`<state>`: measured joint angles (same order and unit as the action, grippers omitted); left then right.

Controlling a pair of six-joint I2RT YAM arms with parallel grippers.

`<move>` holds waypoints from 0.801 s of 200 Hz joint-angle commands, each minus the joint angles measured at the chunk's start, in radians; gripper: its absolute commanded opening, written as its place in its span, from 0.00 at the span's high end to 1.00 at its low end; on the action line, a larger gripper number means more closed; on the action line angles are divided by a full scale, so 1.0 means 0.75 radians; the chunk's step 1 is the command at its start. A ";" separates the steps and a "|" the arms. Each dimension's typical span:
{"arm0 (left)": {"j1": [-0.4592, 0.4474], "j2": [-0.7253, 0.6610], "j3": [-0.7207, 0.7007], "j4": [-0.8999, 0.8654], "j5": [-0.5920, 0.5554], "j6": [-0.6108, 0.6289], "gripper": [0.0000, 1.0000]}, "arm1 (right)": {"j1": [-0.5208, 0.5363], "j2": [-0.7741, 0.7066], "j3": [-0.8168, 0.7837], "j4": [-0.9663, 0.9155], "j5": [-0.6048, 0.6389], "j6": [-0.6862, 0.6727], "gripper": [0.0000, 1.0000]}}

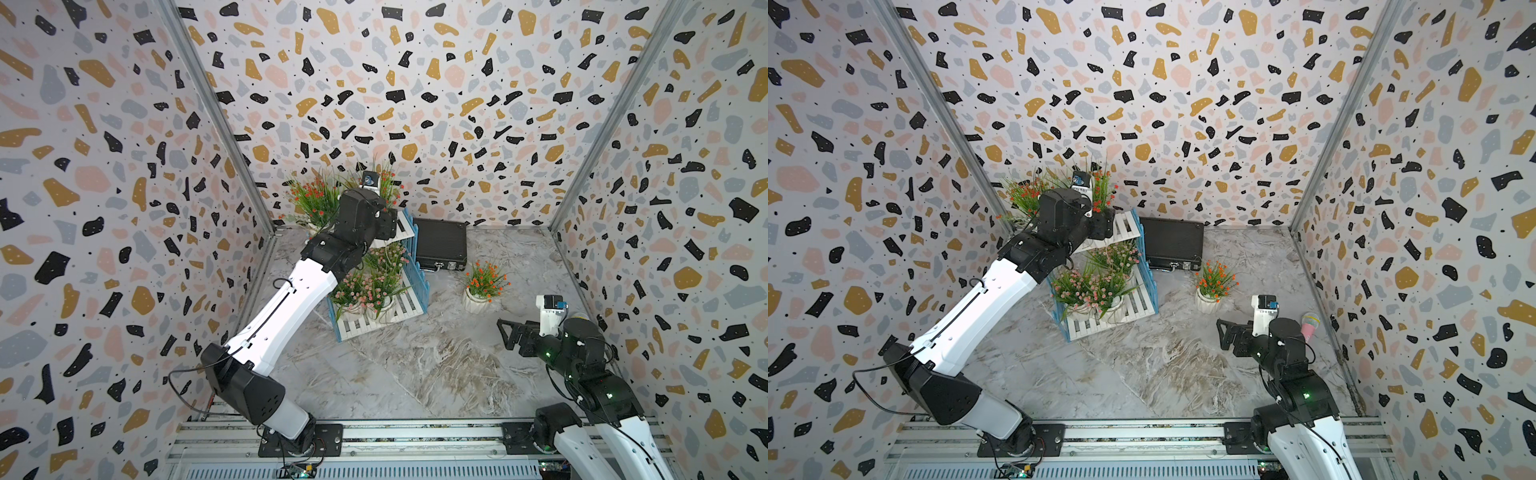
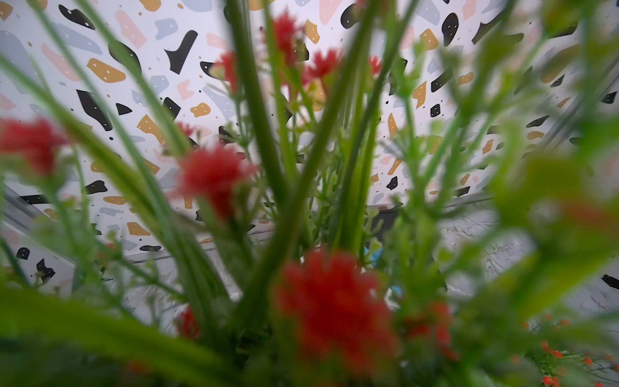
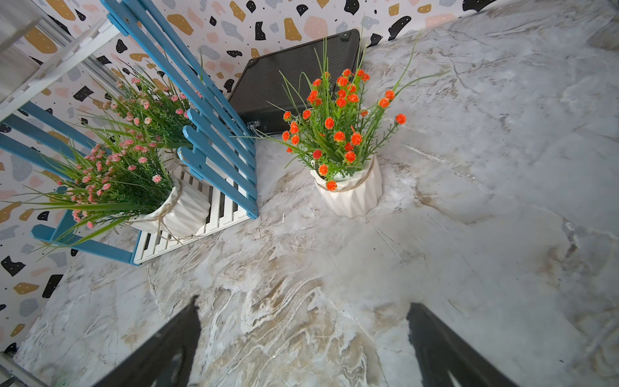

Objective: Place the baby's breath potted plants on the rack by color
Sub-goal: Place the baby's breath potted plant on the rack.

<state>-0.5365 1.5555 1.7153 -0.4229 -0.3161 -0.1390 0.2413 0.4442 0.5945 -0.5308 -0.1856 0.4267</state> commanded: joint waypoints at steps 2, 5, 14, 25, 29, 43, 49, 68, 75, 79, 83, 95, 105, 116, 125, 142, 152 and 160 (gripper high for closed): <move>0.026 -0.008 0.046 0.191 0.002 0.025 0.20 | -0.005 -0.003 -0.005 0.019 0.020 -0.020 0.01; 0.029 -0.006 0.041 0.196 0.002 0.024 0.20 | -0.005 -0.003 -0.005 0.017 0.020 -0.019 0.01; 0.040 0.000 0.030 0.215 0.002 0.024 0.20 | -0.005 -0.002 -0.007 0.016 0.022 -0.022 0.01; 0.052 0.006 0.015 0.237 0.002 0.020 0.20 | -0.005 -0.001 -0.009 0.019 0.022 -0.023 0.01; 0.055 0.006 0.007 0.243 0.001 0.018 0.20 | -0.006 -0.002 -0.011 0.020 0.022 -0.022 0.01; 0.067 0.006 -0.012 0.273 0.000 0.018 0.20 | -0.005 -0.001 -0.014 0.022 0.022 -0.021 0.01; 0.071 0.005 -0.020 0.282 -0.002 0.020 0.20 | -0.005 0.001 -0.017 0.025 0.022 -0.022 0.01; 0.082 0.012 -0.025 0.303 -0.010 0.026 0.20 | -0.005 0.007 -0.020 0.028 0.020 -0.022 0.01; 0.085 0.016 -0.027 0.305 -0.014 0.026 0.20 | -0.005 0.009 -0.020 0.029 0.020 -0.021 0.01; 0.086 0.016 -0.030 0.310 -0.017 0.024 0.20 | -0.005 0.009 -0.021 0.030 0.019 -0.023 0.01; 0.087 0.016 -0.034 0.311 -0.018 0.026 0.20 | -0.005 0.012 -0.021 0.031 0.018 -0.022 0.01; 0.090 0.018 -0.044 0.312 -0.027 0.024 0.20 | -0.005 0.011 -0.023 0.035 0.019 -0.019 0.01; 0.091 0.020 -0.056 0.313 -0.032 0.025 0.20 | -0.005 0.011 -0.024 0.039 0.016 -0.019 0.01; 0.093 0.021 -0.069 0.358 -0.048 0.025 0.20 | -0.005 0.011 -0.028 0.041 0.015 -0.016 0.01; 0.095 0.021 -0.082 0.370 -0.057 0.027 0.20 | -0.005 0.011 -0.030 0.041 0.013 -0.016 0.01; 0.100 0.024 -0.101 0.385 -0.075 0.028 0.19 | -0.005 0.010 -0.034 0.039 0.011 -0.016 0.01; 0.102 0.023 -0.114 0.399 -0.087 0.032 0.19 | -0.005 0.009 -0.036 0.039 0.010 -0.016 0.01; 0.101 0.026 -0.120 0.404 -0.092 0.032 0.19 | -0.005 0.009 -0.036 0.038 0.010 -0.016 0.01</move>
<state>-0.4671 1.5829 1.6302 -0.2668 -0.3477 -0.1295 0.2413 0.4469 0.5735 -0.5190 -0.1825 0.4217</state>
